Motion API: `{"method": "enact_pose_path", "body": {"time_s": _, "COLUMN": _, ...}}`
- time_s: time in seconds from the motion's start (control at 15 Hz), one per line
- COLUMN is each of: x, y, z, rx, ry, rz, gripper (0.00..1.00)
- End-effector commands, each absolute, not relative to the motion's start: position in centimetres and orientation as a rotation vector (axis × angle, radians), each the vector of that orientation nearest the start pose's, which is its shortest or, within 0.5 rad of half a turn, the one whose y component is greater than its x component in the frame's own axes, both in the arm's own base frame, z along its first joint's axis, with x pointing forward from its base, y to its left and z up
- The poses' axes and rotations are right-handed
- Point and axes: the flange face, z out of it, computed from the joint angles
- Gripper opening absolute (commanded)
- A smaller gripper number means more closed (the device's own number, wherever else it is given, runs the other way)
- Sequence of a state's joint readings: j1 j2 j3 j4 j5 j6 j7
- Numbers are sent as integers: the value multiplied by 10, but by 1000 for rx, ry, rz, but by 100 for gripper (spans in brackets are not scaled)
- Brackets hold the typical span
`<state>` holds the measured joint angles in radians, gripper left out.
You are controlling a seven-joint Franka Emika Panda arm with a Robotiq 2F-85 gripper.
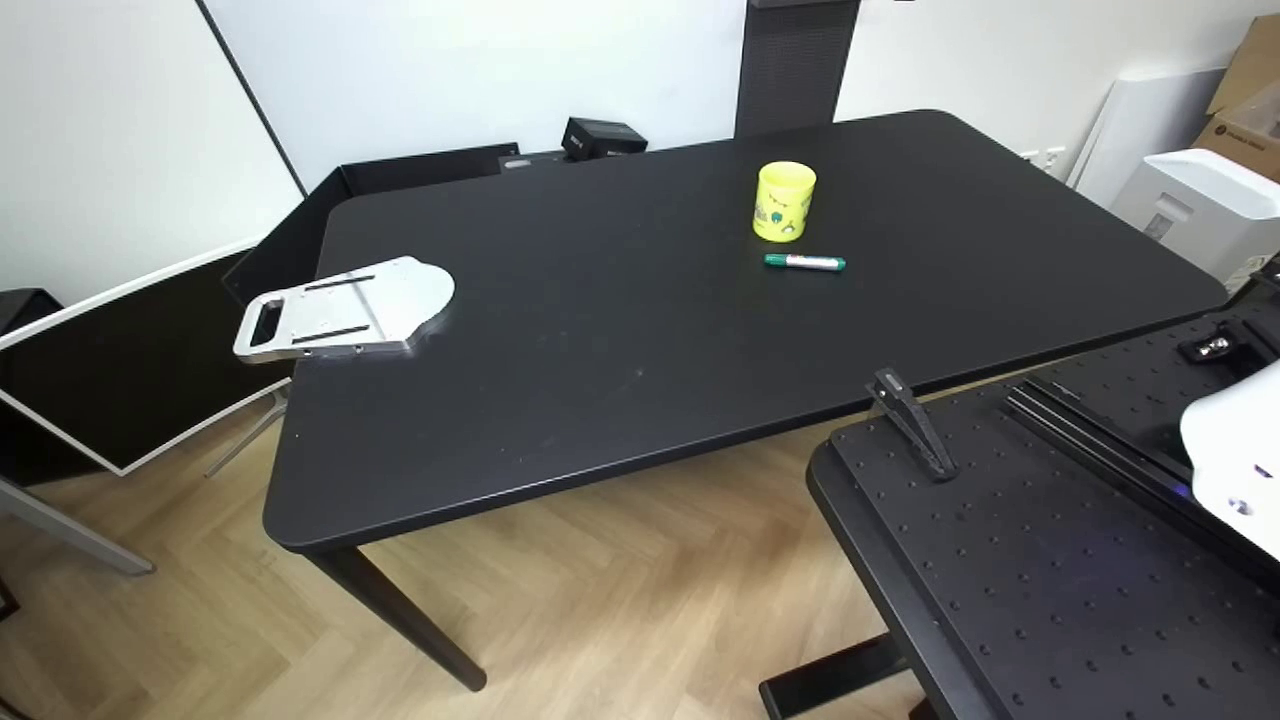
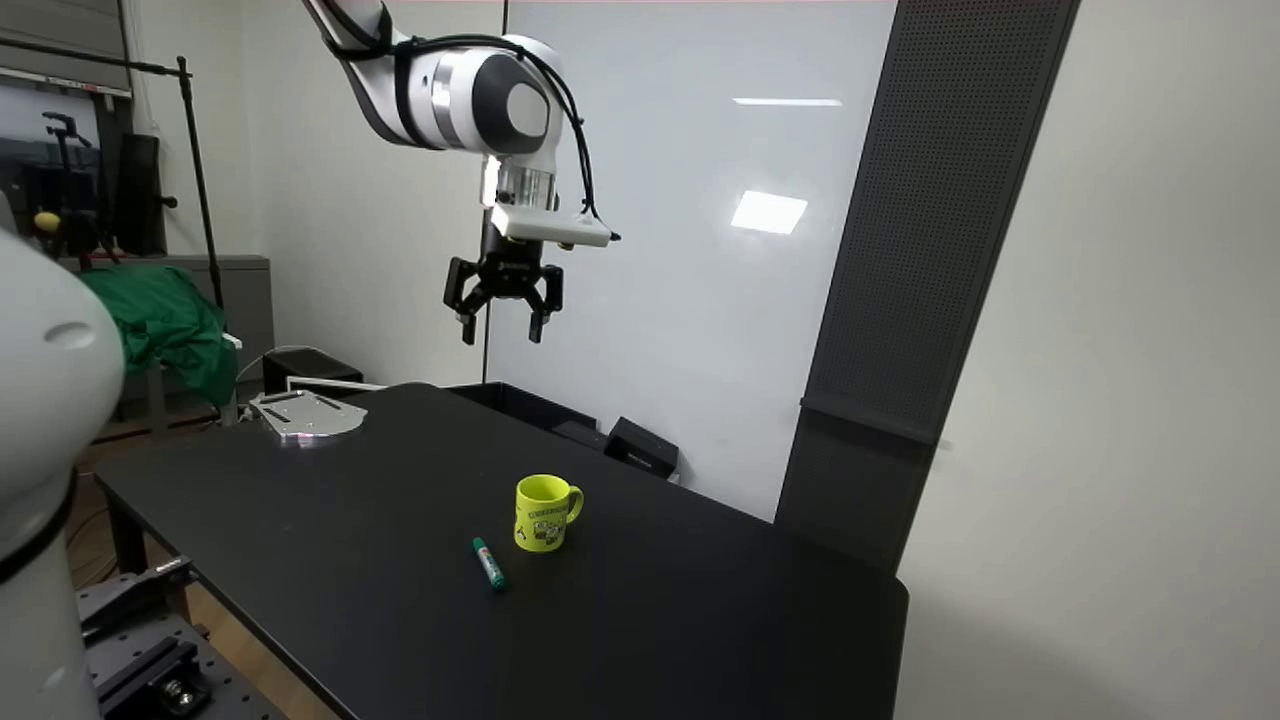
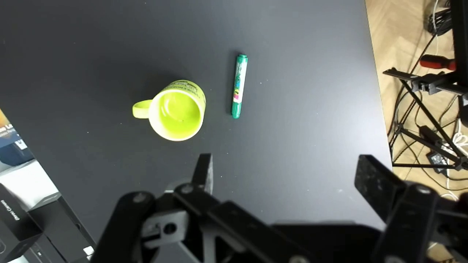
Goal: Put the marker in the mug
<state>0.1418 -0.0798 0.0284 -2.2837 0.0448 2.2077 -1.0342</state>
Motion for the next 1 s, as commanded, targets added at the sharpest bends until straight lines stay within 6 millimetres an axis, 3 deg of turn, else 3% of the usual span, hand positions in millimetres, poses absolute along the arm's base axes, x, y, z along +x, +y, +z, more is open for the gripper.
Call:
{"method": "enact_pose_path", "body": {"time_s": 0.0, "x": 498, "y": 88, "z": 387, "rx": -2587, "ry": -1730, "rz": -26, "gripper": 100}}
{"method": "enact_pose_path", "body": {"time_s": 0.93, "x": 503, "y": 86, "z": 387, "rx": -2602, "ry": -1724, "rz": -34, "gripper": 100}}
